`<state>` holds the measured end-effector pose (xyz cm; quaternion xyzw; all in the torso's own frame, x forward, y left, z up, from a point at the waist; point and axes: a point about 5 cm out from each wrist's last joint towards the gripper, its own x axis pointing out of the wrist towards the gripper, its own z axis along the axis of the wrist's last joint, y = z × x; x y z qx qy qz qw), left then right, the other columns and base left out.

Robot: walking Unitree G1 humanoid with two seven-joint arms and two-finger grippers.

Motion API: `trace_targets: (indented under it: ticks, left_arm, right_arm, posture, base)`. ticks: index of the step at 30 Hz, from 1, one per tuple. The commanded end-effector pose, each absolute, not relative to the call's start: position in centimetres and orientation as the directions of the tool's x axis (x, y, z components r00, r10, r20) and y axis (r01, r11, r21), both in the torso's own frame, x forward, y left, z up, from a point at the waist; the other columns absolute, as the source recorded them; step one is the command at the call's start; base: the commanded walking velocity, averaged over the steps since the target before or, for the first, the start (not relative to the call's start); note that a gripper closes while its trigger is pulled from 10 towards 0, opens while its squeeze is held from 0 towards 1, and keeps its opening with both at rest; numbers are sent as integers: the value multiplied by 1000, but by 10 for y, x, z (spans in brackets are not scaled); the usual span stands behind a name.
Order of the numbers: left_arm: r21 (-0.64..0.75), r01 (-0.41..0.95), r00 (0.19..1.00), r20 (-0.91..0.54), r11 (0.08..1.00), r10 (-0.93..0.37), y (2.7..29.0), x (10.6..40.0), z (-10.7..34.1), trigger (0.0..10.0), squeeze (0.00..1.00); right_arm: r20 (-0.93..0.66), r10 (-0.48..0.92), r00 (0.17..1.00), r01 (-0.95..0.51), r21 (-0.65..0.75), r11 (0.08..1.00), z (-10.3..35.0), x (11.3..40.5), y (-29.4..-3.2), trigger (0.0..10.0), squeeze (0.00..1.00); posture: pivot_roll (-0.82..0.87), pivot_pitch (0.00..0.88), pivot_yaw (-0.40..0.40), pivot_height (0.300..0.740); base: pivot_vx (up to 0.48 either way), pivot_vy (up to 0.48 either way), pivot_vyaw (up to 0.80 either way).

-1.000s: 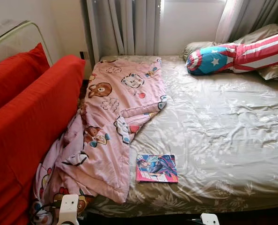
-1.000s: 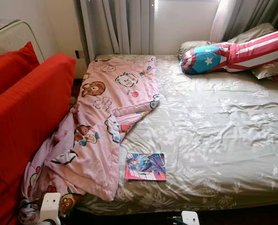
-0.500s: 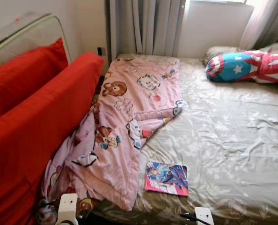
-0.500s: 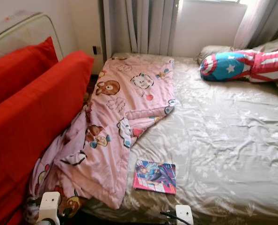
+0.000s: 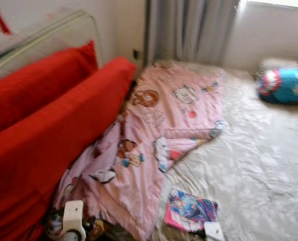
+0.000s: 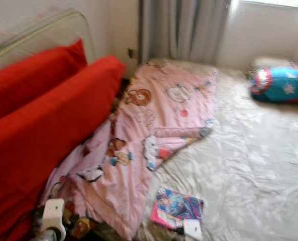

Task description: Clean up the room

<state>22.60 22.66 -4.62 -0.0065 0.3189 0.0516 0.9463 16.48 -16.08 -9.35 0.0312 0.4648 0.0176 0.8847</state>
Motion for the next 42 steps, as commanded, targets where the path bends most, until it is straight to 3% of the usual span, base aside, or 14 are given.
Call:
trace_targets:
  ticks: [1,8,12,17,25,31,38,42]
  left_arm:
    - [-8,-68,814,-578,998,51,217,233,-43,10000,0]
    - [-53,7,891,-452,999,-30,207,254,-24,10000,0]
    - [-69,47,940,-336,996,-68,201,263,-9,10000,0]
    - [-97,49,973,-219,994,-69,201,264,5,10000,0]
    - [-88,54,992,-107,995,-64,202,256,23,10000,0]
    - [-97,46,994,-97,994,-56,200,263,30,10000,0]
    - [-103,44,995,-81,994,-52,197,268,37,10000,0]
    - [-107,30,996,-79,994,-38,197,270,39,10000,0]
  right_arm:
    - [-828,37,559,39,71,997,-96,157,-169,10000,0]
    - [-746,29,665,89,118,989,-83,183,-171,10000,0]
    - [-618,-38,785,190,182,965,-64,208,-180,10000,0]
    - [-459,-44,887,161,219,962,-45,227,-184,10000,0]
    - [-347,-39,937,117,204,972,-33,231,-185,10000,0]
    - [-355,-33,934,101,173,980,-30,239,-179,10000,0]
    - [-267,-25,963,74,177,981,-14,250,-171,10000,0]
    - [-262,-26,965,74,177,981,-13,249,-168,10000,0]
  posture:
    - [26,0,-24,740]
    - [21,0,-28,740]
    - [22,0,-35,740]
    - [14,0,-43,740]
    - [12,0,-57,740]
    - [9,0,-61,740]
    - [8,0,-69,696]
    - [12,0,-72,696]
  base:
    - [0,0,0]
    - [0,0,0]
    - [0,0,0]
    - [0,0,0]
    - [0,0,0]
    - [0,0,0]
    - [0,0,0]
    - [0,0,0]
